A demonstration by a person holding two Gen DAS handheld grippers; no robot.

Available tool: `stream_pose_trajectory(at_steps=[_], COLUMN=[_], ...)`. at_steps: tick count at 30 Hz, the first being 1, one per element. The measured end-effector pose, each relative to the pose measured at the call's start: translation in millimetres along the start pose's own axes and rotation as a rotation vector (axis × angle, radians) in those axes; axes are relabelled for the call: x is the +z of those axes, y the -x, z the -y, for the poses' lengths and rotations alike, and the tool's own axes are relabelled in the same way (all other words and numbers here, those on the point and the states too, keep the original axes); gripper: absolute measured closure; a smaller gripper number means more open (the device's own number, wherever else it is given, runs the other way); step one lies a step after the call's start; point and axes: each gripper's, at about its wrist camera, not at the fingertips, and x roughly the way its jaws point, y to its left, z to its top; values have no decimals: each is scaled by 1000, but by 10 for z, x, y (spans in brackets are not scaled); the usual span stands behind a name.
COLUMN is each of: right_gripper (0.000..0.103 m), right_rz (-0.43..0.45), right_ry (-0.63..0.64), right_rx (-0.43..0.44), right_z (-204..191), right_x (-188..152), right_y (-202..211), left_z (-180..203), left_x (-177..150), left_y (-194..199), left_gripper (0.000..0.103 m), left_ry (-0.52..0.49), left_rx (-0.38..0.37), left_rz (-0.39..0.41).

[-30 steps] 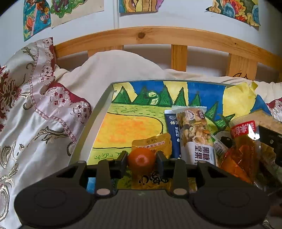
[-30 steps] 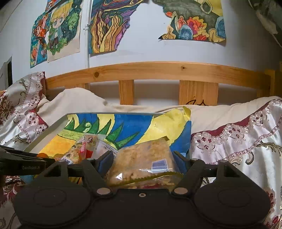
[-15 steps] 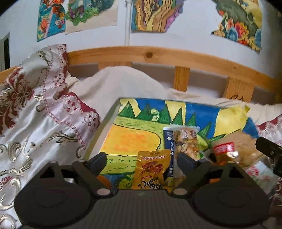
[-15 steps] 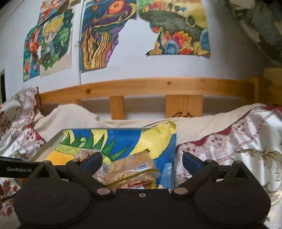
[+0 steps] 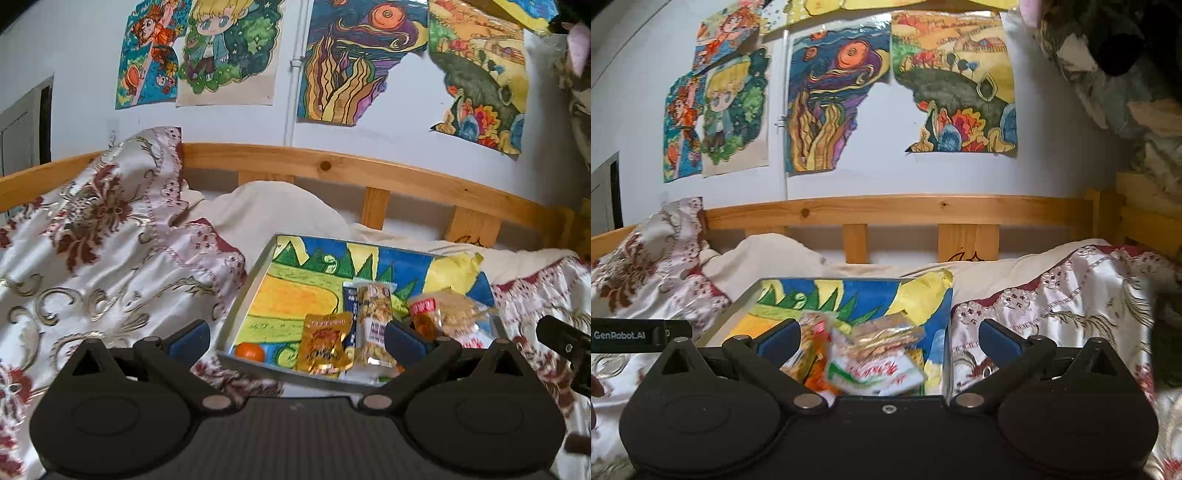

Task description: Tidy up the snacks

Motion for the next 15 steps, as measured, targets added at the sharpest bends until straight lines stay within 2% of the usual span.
stream_pose_trajectory(at_steps=[7,15], right_gripper=[1,1], right_rz=[-11,-64], right_ry=[24,9], right_rx=[2,2], right_z=[-138,-267], right_x=[-72,-216], right_y=[548,959], left_z=[-85,-221], left_x=[-162,-402], left_y=[398,833], left_gripper=[1,1], left_ry=[-35,-44], left_rx=[-7,-3], left_rz=[-2,-5])
